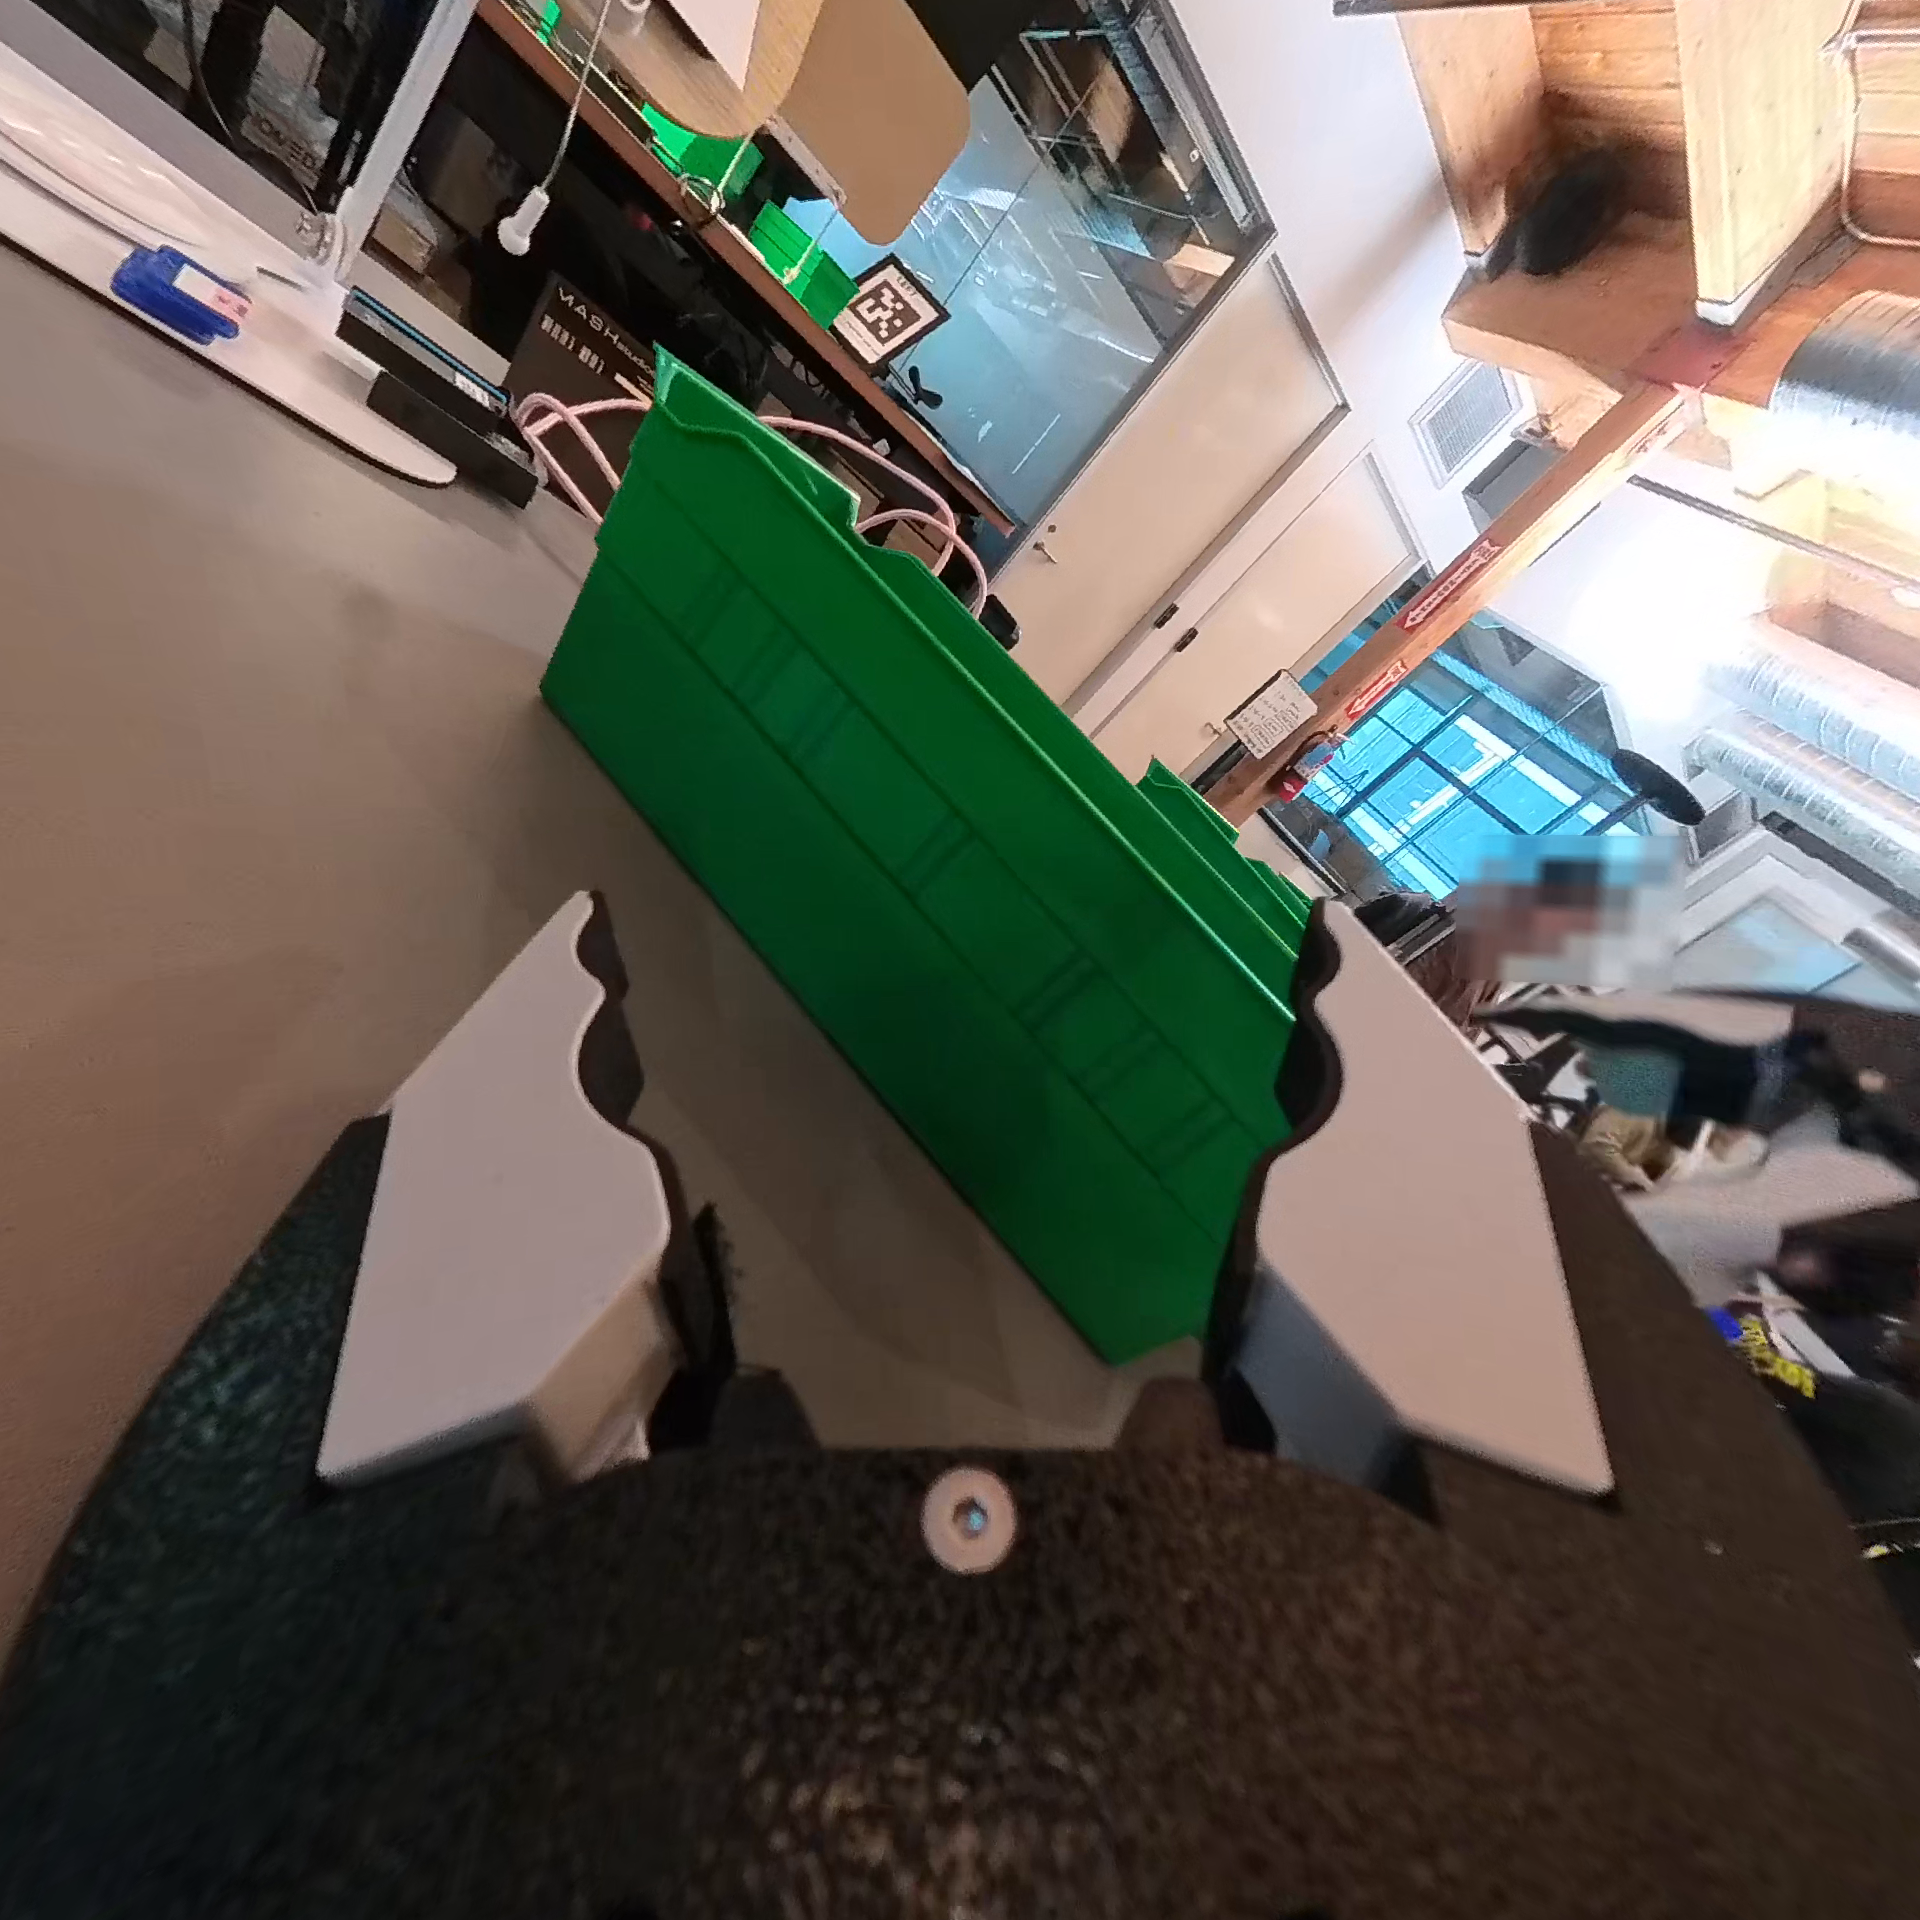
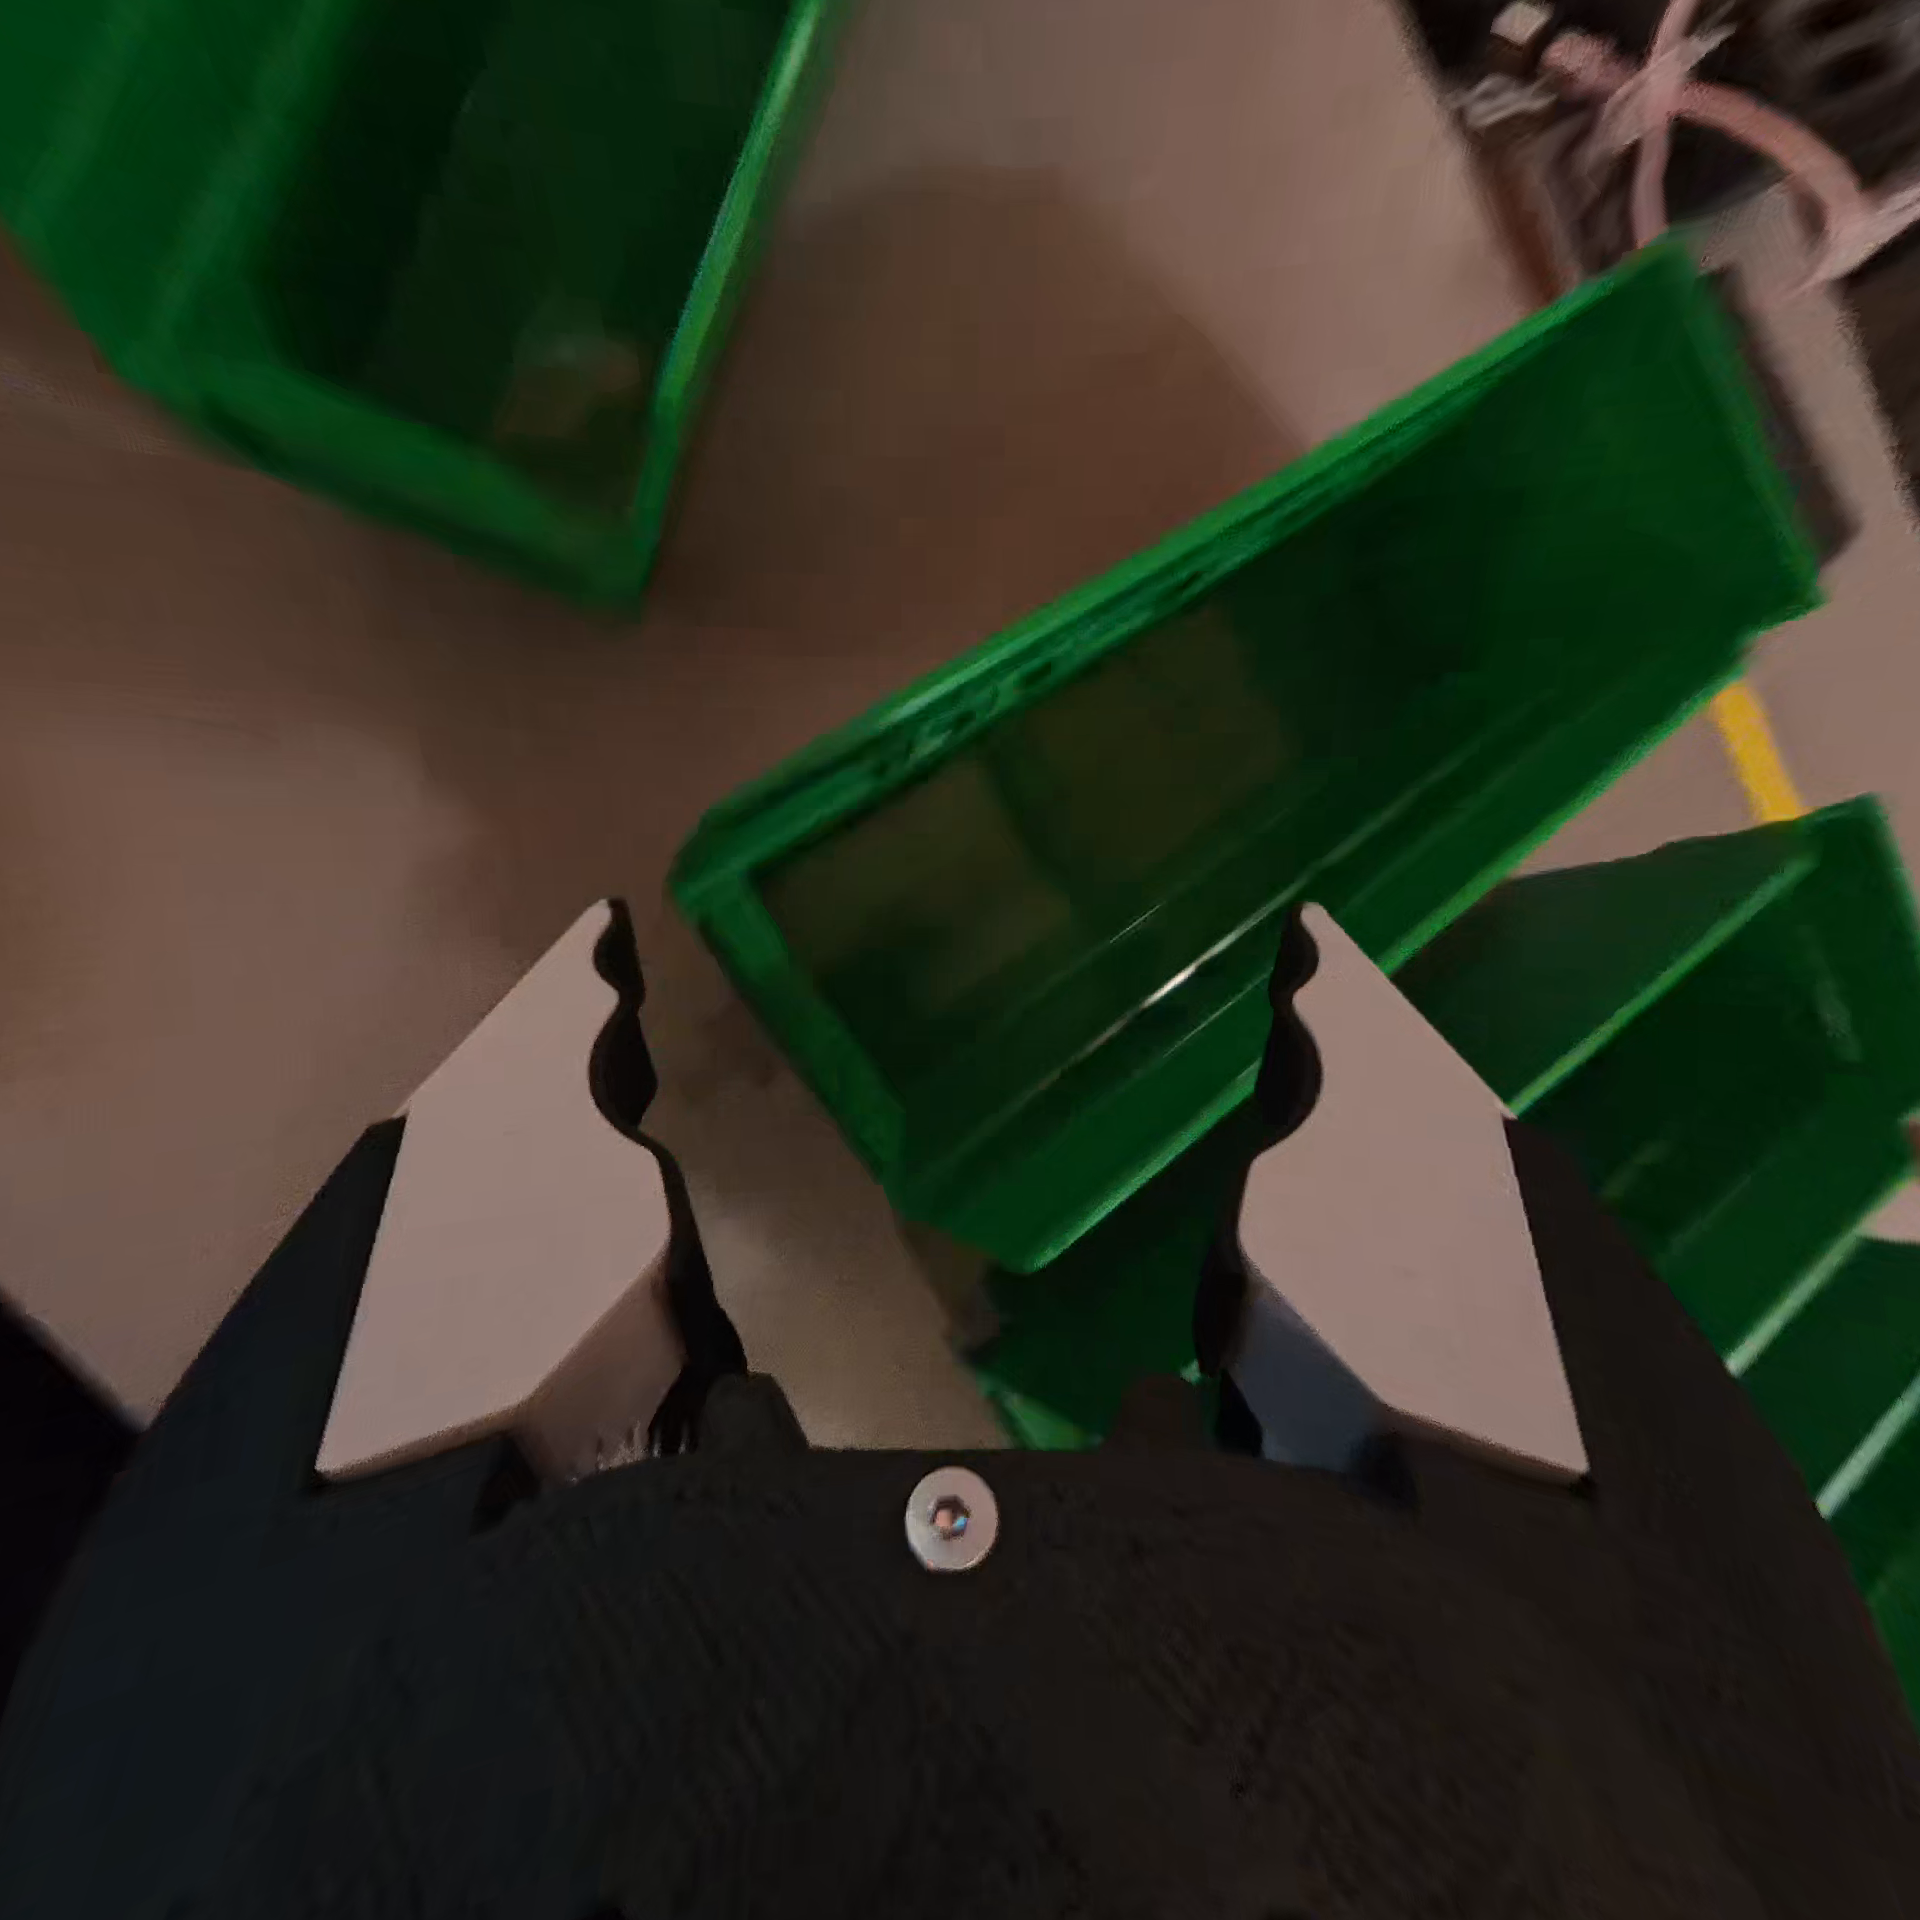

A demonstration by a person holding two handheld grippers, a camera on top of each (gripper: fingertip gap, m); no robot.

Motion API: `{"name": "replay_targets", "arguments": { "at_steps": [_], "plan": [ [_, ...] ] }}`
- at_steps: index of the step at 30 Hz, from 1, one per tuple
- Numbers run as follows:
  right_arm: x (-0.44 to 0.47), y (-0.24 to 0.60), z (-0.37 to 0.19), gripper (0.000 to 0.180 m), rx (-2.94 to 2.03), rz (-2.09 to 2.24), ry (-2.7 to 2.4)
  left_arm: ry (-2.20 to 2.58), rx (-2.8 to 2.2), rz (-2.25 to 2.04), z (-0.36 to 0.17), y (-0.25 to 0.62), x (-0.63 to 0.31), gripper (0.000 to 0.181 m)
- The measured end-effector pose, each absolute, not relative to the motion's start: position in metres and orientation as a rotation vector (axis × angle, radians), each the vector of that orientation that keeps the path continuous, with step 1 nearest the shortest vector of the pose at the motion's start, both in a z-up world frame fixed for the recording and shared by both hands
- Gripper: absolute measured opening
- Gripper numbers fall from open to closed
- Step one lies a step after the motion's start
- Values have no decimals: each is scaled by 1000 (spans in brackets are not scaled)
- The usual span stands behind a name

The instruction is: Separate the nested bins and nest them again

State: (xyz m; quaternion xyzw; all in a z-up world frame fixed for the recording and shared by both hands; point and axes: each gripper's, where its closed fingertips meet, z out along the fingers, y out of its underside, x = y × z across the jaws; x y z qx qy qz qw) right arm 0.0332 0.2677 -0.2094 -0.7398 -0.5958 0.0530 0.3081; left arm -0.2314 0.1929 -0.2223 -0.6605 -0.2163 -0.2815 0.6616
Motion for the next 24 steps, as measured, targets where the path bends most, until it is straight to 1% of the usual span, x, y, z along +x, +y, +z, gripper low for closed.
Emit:
{"name": "replay_targets", "arguments": {
  "at_steps": [2, 3, 4, 6, 7, 9, 12, 15, 17, 18, 21, 24],
  "plan": [
    [47, 240, -235, 109, -1979, 168, -1697, -489, -1491, -634, -222, 193, -232, 125],
    [52, 230, -247, 106, -1968, 146, -1762, -489, -1494, -632, -222, 193, -232, 125],
    [58, 232, -255, 104, -1916, 40, -1806, -486, -1499, -631, -223, 193, -231, 125],
    [67, 245, -259, 82, -1771, -219, -1860, -480, -1508, -625, -224, 194, -230, 125],
    [66, 248, -260, 75, -1714, -294, -1881, -478, -1510, -621, -224, 194, -230, 125],
    [56, 247, -260, 69, -1604, -337, -1928, -476, -1510, -620, -224, 194, -229, 125],
    [48, 242, -267, 65, -1526, -396, -2034, -477, -1508, -620, -223, 194, -230, 125],
    [62, 255, -282, 57, -1550, -622, -2149, -472, -1514, -621, -224, 194, -229, 125],
    [73, 259, -294, 41, -1568, -734, -2230, -466, -1513, -624, -223, 194, -228, 126],
    [74, 257, -299, 28, -1563, -736, -2277, -465, -1511, -625, -223, 194, -228, 125],
    [76, 254, -296, 27, -1562, -720, -2330, -472, -1508, -631, -223, 194, -229, 126],
    [73, 257, -272, 24, -1586, -716, -2255, -480, -1502, -630, -223, 194, -230, 126]
  ]
}}
